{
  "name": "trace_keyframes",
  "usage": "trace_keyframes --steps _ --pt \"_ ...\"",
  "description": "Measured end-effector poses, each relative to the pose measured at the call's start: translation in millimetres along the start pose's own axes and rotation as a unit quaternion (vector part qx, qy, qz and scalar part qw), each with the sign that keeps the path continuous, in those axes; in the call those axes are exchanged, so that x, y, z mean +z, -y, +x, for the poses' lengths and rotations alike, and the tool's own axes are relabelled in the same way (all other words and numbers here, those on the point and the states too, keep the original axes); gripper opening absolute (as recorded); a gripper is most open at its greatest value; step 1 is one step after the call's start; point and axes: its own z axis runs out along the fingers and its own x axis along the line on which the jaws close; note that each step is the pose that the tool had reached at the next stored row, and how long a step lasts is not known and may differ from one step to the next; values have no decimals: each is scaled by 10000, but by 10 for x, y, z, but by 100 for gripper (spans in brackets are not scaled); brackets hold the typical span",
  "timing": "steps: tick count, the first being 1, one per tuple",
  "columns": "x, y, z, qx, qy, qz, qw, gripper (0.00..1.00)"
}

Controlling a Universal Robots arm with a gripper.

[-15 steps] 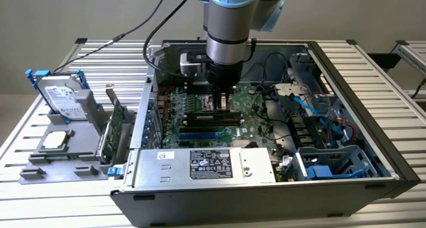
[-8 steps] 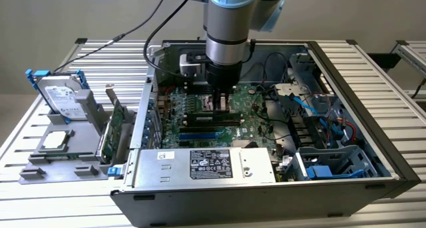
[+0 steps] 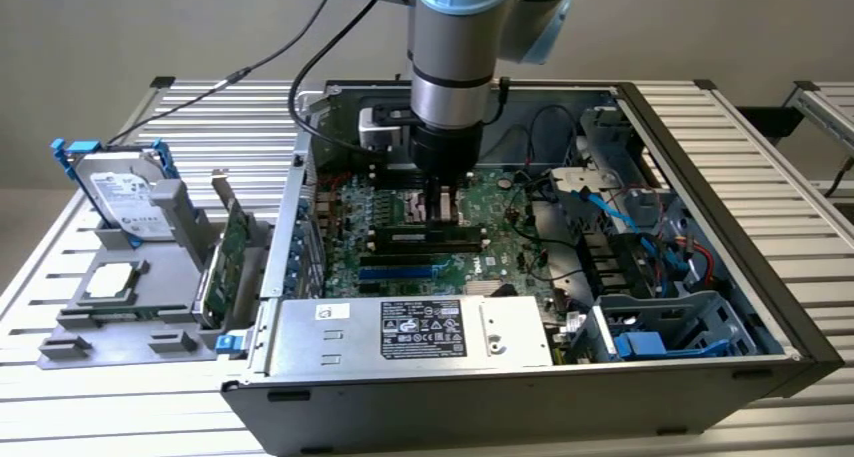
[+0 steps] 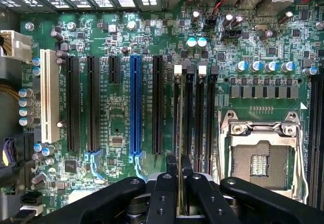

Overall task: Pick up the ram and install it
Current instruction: 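Insert the ram into the slot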

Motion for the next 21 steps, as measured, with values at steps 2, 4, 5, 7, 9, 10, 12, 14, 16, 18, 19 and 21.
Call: trace_keyframes --steps 2,4,5,7,9,10,12,14,16,18,19,21 --pt "2 0 -8 0 -11 0 10000 14" --pt "4 0 -14 0 -20 1 10000 14" --pt "5 0 -15 0 -25 1 10000 14" --pt "6 0 -17 1 -35 0 10000 14" --pt "9 0 -19 1 -46 0 10000 14" --pt "11 0 -22 1 -49 0 10000 14" --pt "16 0 -27 2 -56 0 10000 14" --pt "19 0 -31 2 -62 0 10000 14" --pt "22 0 -37 2 -68 0 10000 14" --pt "26 1 -43 2 -76 0 10000 14" --pt "26 0 -45 1 -83 1 10000 14" --pt "27 1 -48 0 -99 0 10000 14"
